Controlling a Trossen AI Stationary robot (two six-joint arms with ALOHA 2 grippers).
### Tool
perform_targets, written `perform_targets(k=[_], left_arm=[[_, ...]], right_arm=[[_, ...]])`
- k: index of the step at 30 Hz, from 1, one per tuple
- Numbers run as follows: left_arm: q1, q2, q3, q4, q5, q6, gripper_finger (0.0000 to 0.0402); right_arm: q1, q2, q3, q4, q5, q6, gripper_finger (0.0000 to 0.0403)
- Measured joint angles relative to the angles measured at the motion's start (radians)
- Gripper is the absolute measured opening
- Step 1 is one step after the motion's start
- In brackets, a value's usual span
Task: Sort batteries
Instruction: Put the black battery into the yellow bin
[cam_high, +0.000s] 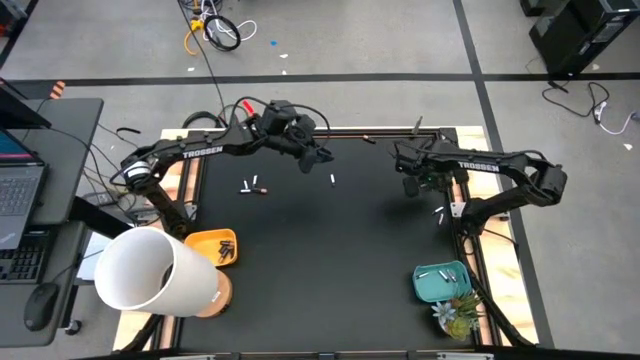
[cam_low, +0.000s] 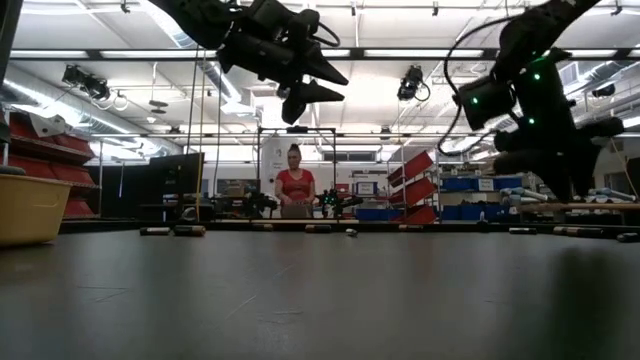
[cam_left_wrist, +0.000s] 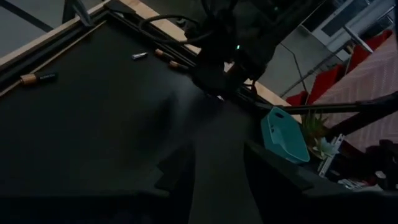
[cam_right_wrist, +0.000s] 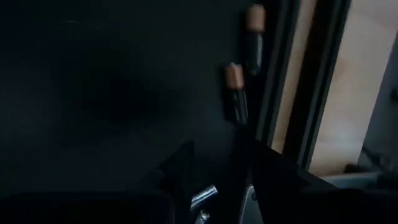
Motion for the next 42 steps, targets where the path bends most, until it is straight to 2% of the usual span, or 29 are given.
perform_targets(k=[3,7,13,20,23,30,36,42], left_arm=[[0.0,0.0,0.0,0.0,0.014,0.001,0.0152],[0.0,0.0,0.0,0.0,0.024,-0.001,0.0152],[0.001,0.0,0.0,0.0,0.024,0.0,0.0152],[0.001,0.0,0.0,-0.001,0.041,0.0,0.0152],[0.001,0.0,0.0,0.0,0.041,0.0,0.0152],[0.009,0.0,0.0,0.001,0.049,0.001,0.0152],[0.025,0.0,0.0,0.002,0.068,0.024,0.0152],[0.036,0.0,0.0,0.002,0.079,0.025,0.0152]], right_arm=[[0.012,-0.018,-0.041,0.074,0.01,0.186,0.0137],[0.066,-0.057,-0.066,0.259,0.077,0.325,0.0137],[0.08,-0.061,-0.091,0.208,0.158,0.656,0.0134],[0.119,-0.06,-0.095,0.101,0.235,0.734,0.0112],[0.132,-0.06,-0.099,0.024,0.245,0.831,0.0104],[0.141,-0.053,-0.106,0.039,0.26,0.943,0.0102],[0.173,-0.048,-0.108,0.157,0.248,1.039,0.0097],[0.173,-0.021,-0.108,0.056,0.236,1.23,0.0091]])
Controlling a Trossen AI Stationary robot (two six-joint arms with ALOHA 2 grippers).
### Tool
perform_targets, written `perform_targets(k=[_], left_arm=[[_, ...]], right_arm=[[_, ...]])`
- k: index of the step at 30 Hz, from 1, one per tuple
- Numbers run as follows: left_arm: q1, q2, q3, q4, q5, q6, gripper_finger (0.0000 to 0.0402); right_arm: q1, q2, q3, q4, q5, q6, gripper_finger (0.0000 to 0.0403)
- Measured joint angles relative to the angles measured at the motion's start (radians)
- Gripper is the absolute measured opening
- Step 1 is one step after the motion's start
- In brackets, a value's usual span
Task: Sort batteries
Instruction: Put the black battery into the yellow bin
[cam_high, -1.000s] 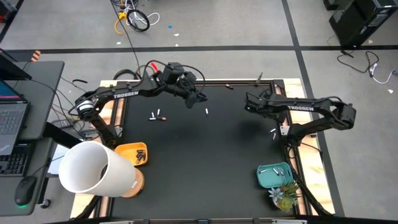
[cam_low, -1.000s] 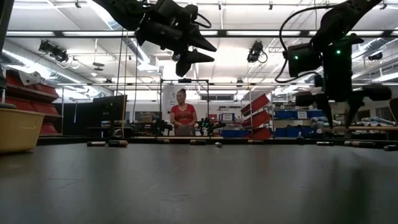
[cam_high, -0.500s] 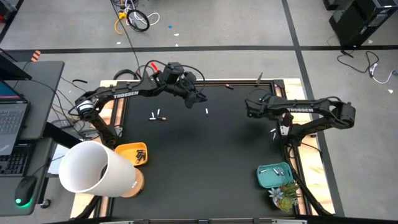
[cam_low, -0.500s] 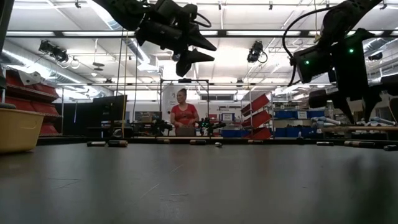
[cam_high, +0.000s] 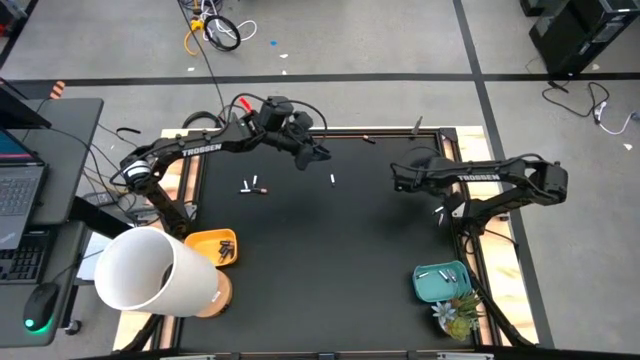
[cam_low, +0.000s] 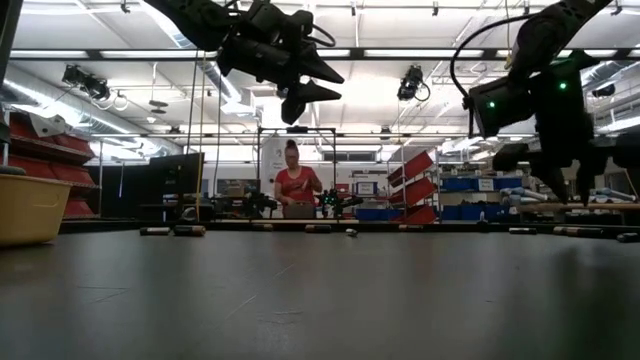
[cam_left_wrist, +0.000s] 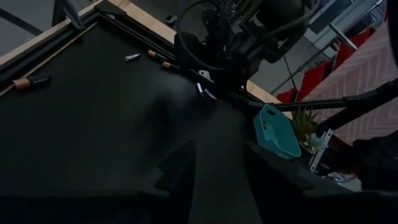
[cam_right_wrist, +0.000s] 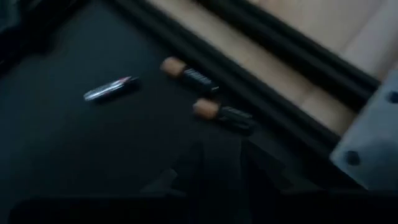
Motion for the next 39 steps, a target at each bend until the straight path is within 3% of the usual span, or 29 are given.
perform_targets(k=[7,18,28,39], left_arm=[[0.0,0.0,0.0,0.0,0.016,0.001,0.0152],[0.0,0.0,0.0,-0.01,0.044,-0.002,0.0152],[0.0,0.0,0.0,-0.01,0.044,0.02,0.0152],[0.0,0.0,0.0,0.009,0.043,0.021,0.0152]], right_arm=[[-0.019,0.001,-0.058,0.116,0.007,0.075,0.0091],[-0.043,0.0,-0.088,0.091,0.073,0.075,0.0092],[-0.077,0.0,-0.161,0.184,0.093,0.044,0.0092],[-0.111,0.001,-0.24,0.364,0.061,-0.177,0.0094]])
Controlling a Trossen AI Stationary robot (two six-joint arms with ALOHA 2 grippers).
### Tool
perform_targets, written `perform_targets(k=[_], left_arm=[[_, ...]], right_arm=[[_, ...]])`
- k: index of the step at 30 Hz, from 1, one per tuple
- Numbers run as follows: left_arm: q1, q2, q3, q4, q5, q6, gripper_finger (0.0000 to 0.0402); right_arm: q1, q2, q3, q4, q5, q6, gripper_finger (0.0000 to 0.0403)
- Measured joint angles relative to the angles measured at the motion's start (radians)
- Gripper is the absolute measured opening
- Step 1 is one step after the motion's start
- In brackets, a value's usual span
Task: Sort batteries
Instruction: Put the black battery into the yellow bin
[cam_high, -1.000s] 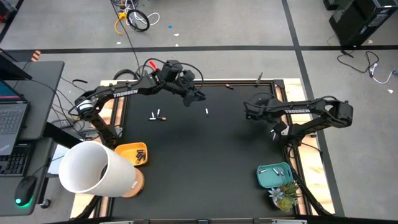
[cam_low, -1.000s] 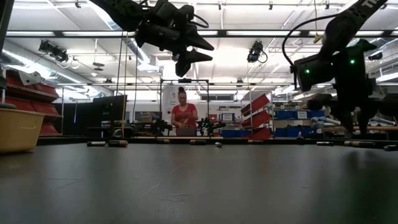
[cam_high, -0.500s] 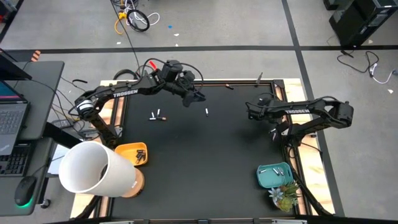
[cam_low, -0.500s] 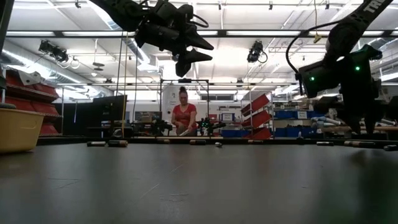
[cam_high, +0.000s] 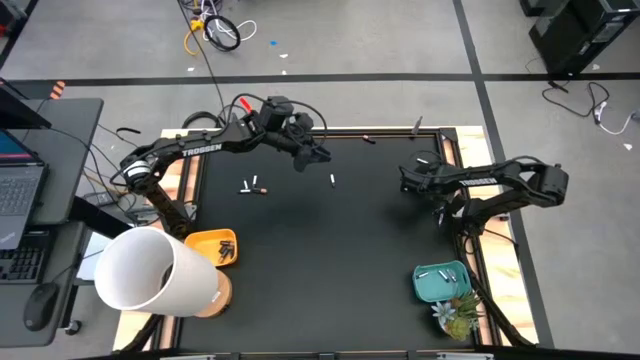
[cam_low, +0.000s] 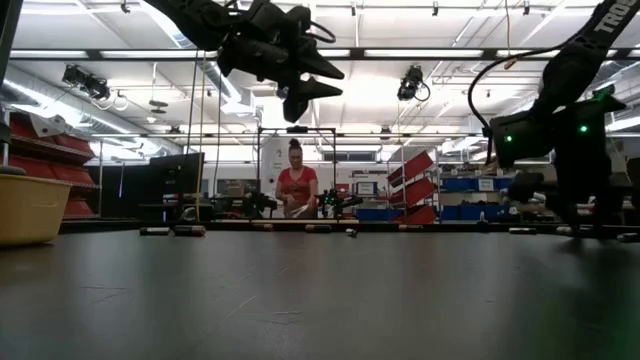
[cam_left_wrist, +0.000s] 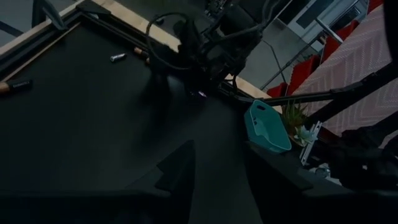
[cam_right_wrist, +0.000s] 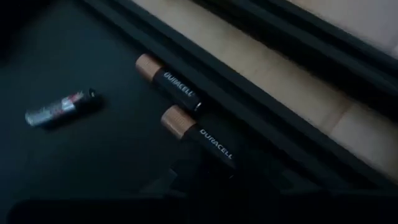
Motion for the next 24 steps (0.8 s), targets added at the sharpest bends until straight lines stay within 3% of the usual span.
perform_targets(k=[4,13,19,24], left_arm=[[0.003,0.0,0.0,0.017,-0.001,-0.001,0.0152],[0.003,0.0,0.0,0.042,-0.008,-0.005,0.0152],[0.004,0.0,0.0,0.073,-0.013,-0.031,0.0152],[0.003,0.0,0.0,0.073,-0.013,-0.032,0.0152]], right_arm=[[-0.008,-0.002,0.004,0.047,-0.016,-0.158,0.0094],[0.013,-0.003,0.05,0.089,-0.097,-0.321,0.0092],[0.01,-0.003,0.036,0.084,-0.11,-0.405,0.0011],[0.01,-0.006,0.034,0.082,-0.117,-0.412,0.0001]])
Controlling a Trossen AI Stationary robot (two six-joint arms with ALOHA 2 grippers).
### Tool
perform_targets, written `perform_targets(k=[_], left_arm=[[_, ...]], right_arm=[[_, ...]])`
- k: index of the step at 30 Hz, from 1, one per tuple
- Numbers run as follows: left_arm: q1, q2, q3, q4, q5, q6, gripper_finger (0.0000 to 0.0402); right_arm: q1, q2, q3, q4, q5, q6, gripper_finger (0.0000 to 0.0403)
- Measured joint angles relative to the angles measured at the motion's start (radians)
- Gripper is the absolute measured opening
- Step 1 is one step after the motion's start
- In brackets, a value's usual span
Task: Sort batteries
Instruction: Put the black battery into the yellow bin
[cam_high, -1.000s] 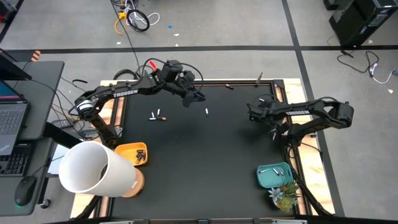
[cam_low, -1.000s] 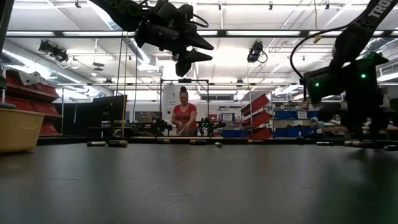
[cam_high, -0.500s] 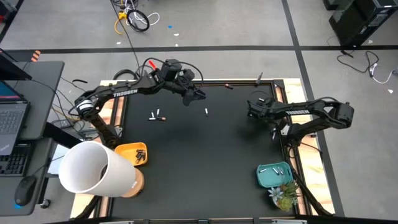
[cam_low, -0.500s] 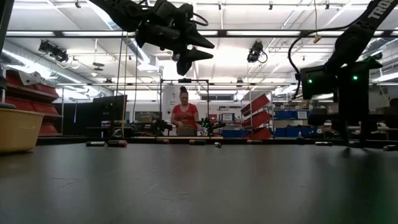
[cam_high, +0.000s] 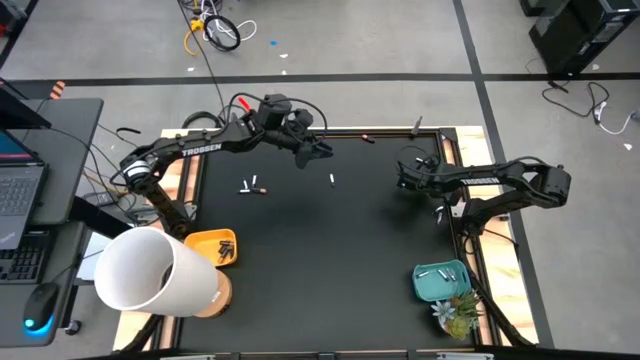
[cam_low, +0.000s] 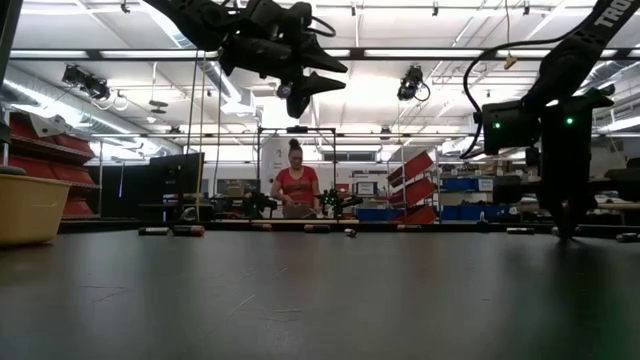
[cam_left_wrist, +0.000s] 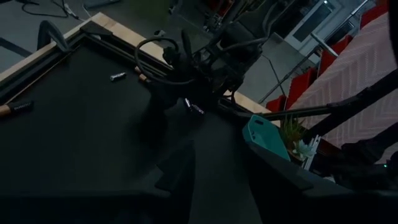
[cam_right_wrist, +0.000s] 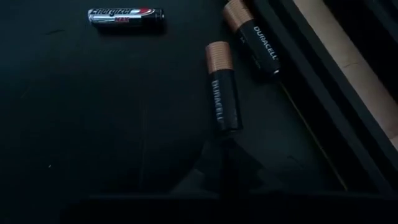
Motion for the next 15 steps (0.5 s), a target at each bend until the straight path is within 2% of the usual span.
perform_targets(k=[4,8,15], left_arm=[[0.0,0.0,0.0,0.0,0.0,-0.001,0.0152],[0.0,0.0,0.0,0.016,0.0,-0.005,0.0152],[0.0,0.0,0.0,0.044,0.0,-0.023,0.0152]], right_arm=[[0.014,-0.014,0.013,-0.001,-0.018,-0.022,0.0],[0.038,-0.057,0.057,0.018,-0.115,-0.075,0.0],[0.088,-0.13,0.123,-0.02,-0.129,-0.104,0.0]])
